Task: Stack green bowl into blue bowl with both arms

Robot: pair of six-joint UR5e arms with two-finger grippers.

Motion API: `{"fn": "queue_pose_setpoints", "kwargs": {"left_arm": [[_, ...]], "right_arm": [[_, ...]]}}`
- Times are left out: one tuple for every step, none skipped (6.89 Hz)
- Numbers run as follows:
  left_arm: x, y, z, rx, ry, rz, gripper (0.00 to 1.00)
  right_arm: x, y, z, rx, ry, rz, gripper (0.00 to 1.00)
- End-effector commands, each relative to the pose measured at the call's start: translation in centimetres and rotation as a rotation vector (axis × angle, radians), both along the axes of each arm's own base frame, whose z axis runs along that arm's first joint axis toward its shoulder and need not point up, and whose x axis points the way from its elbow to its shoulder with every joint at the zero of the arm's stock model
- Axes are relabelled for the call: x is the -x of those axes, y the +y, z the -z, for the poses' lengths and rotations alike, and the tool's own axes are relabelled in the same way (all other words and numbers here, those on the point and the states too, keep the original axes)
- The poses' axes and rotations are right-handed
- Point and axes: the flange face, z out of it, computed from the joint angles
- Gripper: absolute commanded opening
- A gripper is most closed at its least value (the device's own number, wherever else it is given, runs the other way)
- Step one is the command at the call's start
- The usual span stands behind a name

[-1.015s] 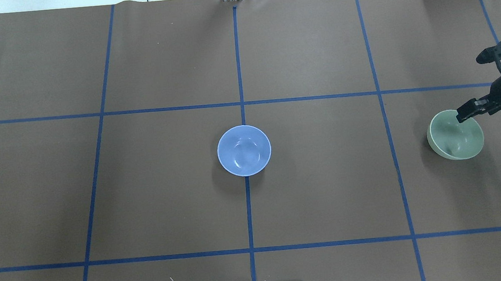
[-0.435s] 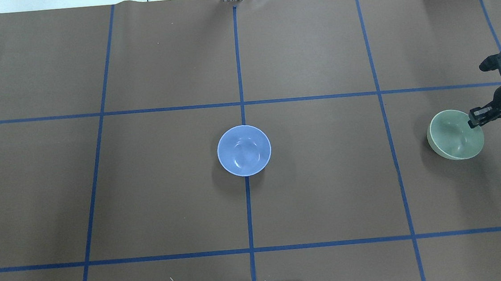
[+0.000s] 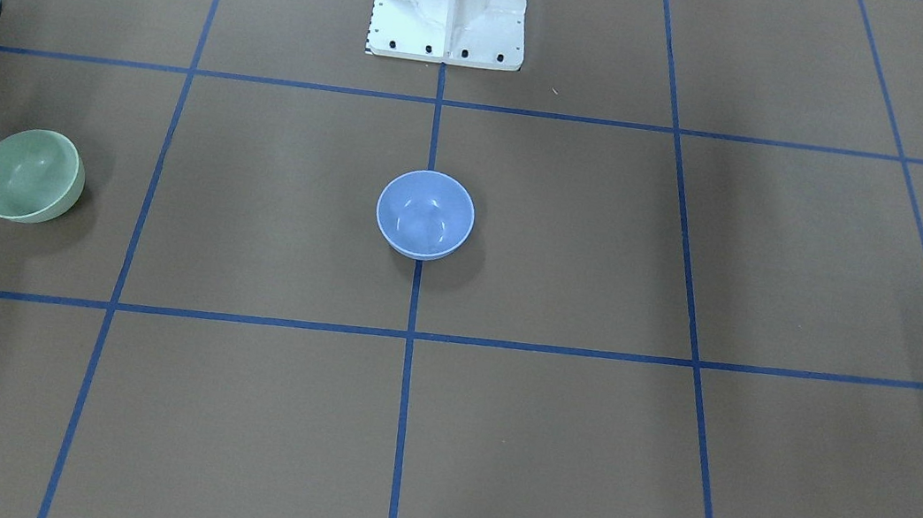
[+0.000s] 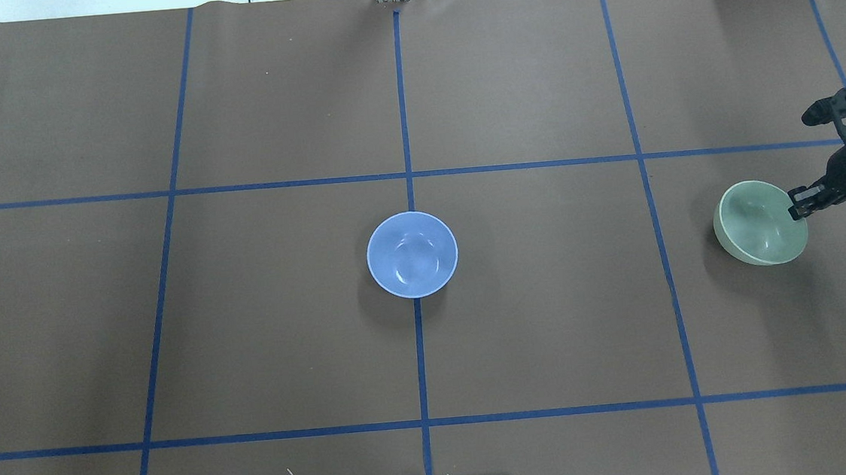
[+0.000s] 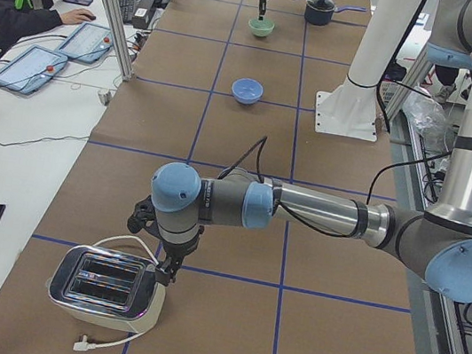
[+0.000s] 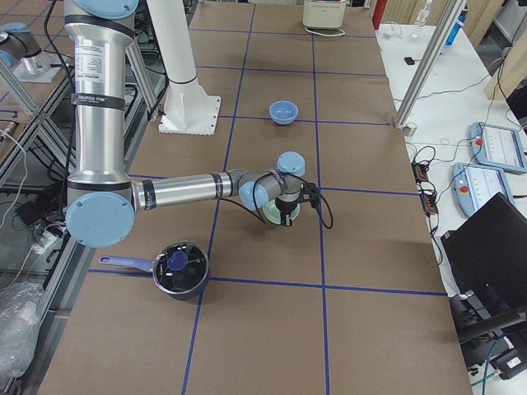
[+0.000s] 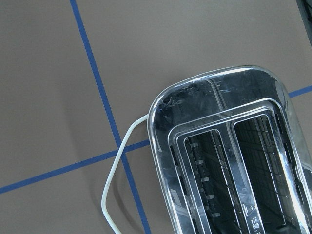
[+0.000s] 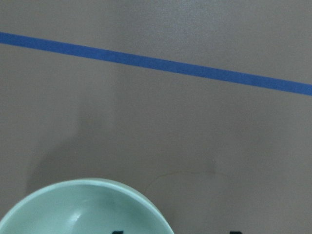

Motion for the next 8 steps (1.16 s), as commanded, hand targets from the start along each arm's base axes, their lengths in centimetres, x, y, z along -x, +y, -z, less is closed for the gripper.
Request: {"fn": "queue_pose_setpoints", "kwargs": {"left_arm": [[0.0, 0.3, -0.5, 0.018, 0.004, 0.001, 0.99], [-0.1, 0.3, -1.5, 0.041, 0.009, 0.003, 0.99], [-0.5, 0.1, -1.3, 0.116, 0.066, 0.097, 0.99], [-0.6, -0.1, -0.3, 0.166, 0.089, 0.170, 0.99], [-0.6, -0.2, 0.1, 0.156, 0.089, 0.174, 0.99], [-0.6, -0.3, 0.2, 0.155, 0.089, 0.177, 0.99], [-0.6, -0.3, 0.3, 0.152, 0.089, 0.177, 0.99], [-0.7, -0.2, 0.1, 0.155, 0.090, 0.175, 0.99]], "right_arm": [[0.2, 0.1, 2.9, -0.013, -0.056, 0.015, 0.00], [-0.5, -0.3, 4.0, -0.003, -0.102, 0.016, 0.00], [-1.0, -1.5, 5.7, 0.002, -0.148, -0.002, 0.00], [-0.6, -3.2, 9.0, 0.027, -0.204, -0.043, 0.00], [0.3, -5.2, 13.5, 0.063, -0.257, -0.099, 0.00], [1.8, -6.3, 19.6, 0.099, -0.291, -0.147, 0.00], [5.1, -6.3, 26.4, 0.151, -0.318, -0.175, 0.00], [9.1, -5.8, 31.8, 0.196, -0.340, -0.210, 0.00]]}}
